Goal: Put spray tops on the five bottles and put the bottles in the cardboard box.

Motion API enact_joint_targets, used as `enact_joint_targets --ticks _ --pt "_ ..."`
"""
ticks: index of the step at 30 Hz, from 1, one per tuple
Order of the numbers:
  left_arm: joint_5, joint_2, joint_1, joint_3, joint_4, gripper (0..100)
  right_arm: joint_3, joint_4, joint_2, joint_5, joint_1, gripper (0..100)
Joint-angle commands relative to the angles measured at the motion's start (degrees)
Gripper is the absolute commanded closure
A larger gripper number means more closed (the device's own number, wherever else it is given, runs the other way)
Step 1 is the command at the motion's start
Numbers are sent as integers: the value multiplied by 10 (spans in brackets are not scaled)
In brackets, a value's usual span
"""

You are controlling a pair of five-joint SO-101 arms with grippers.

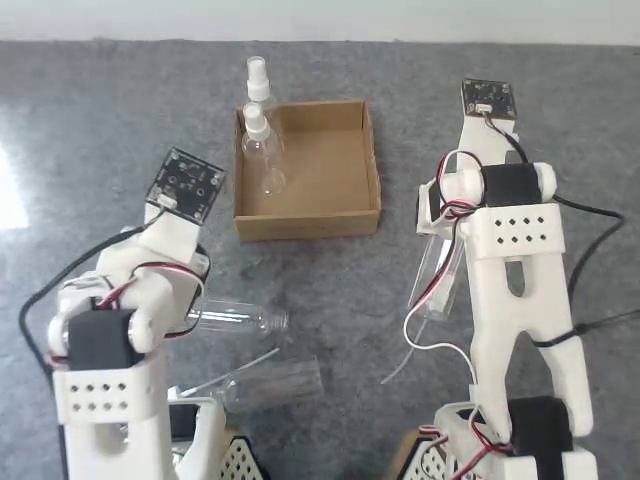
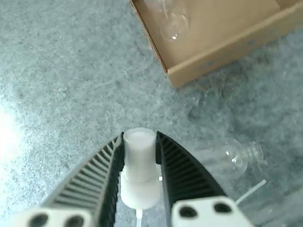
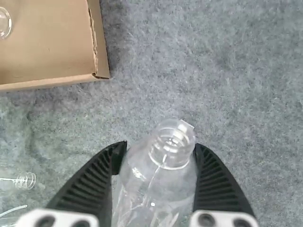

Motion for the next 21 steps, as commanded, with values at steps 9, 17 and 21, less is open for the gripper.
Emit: enact_joint_targets --ticks 9,17,21 --pt "104 -13 -1 -31 -62 988 -5 -12 -30 -77 3 898" --pt "170 -66 4 -26 -91 988 41 -82 -44 -84 2 898" --pt "178 -100 3 -21 -111 988 91 -132 -83 -84 -2 898"
